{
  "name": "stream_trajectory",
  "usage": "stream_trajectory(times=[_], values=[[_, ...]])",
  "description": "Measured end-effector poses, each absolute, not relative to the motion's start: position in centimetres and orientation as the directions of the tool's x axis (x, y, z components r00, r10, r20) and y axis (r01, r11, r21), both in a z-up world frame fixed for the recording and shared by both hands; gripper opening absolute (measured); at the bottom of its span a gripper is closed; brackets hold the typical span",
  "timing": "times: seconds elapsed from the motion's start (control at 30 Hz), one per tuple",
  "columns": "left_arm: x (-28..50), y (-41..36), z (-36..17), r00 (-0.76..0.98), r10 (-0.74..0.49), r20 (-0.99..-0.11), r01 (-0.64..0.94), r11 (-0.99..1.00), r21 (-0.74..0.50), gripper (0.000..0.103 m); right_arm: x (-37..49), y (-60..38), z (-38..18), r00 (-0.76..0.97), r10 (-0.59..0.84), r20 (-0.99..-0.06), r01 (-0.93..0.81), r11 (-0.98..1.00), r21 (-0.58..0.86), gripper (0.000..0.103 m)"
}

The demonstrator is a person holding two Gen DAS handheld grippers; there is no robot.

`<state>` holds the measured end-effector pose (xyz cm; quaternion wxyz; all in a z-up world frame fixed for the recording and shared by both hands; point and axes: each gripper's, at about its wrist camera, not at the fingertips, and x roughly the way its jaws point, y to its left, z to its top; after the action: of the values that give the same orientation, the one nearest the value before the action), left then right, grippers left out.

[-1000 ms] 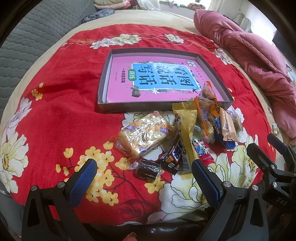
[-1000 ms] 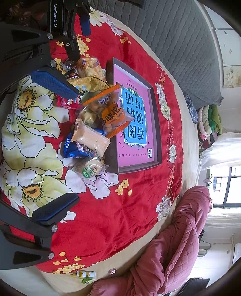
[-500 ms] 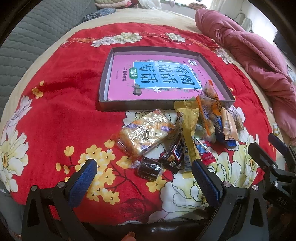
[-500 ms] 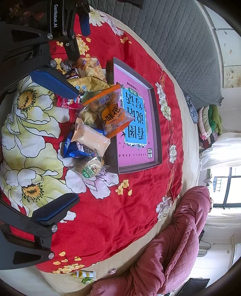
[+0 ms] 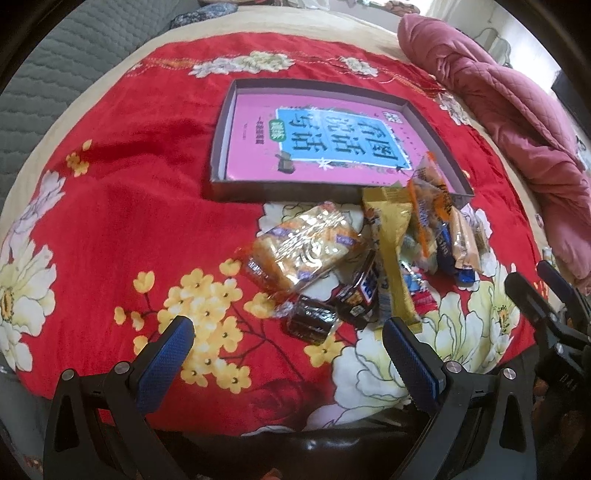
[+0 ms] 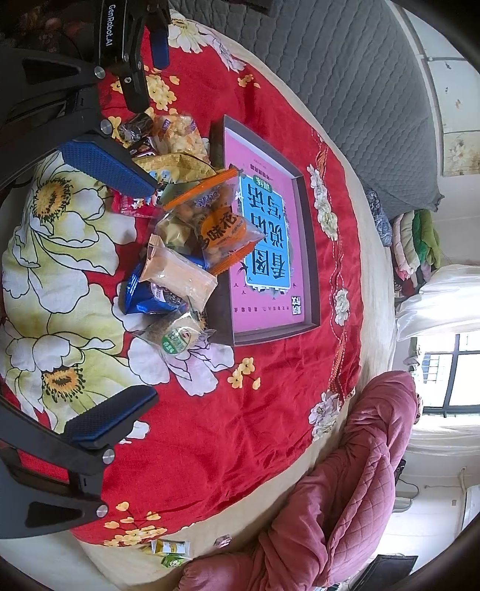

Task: Organize snacks

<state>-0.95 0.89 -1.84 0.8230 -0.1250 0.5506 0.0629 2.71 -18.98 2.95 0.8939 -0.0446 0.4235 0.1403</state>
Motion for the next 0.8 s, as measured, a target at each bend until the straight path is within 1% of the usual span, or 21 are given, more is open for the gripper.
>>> stream_trajectory(times=[0.17, 0.43, 0.67, 0.8], values=[[-1.1, 1.4, -2.9, 0.351, -0.035, -0.936, -0.260, 0.956, -0.133, 0.101, 3.2, -19.5, 2.8, 0.598, 0.214, -0.773, -0.279, 0.959, 0.050, 0.102], [-0.7, 1.0, -4.5, 0.311, -0.073, -0.948, -0.235, 0.960, -0.151, 0.101, 4.7, -20.8, 1.8, 0.579, 0.190, -0.793, -0.250, 0.967, 0.049, 0.102], [-0.2, 1.1, -5.4, 0.304, -0.097, -0.948, -0.227, 0.959, -0.171, 0.101, 5.3, -21.3, 0.9, 0.548, 0.202, -0.811, -0.252, 0.965, 0.070, 0.102], [0.1, 0.6, -5.4, 0.313, -0.105, -0.944, -0.208, 0.962, -0.176, 0.101, 6.0, -21.9, 0.0, 0.531, 0.148, -0.834, -0.213, 0.976, 0.037, 0.102]])
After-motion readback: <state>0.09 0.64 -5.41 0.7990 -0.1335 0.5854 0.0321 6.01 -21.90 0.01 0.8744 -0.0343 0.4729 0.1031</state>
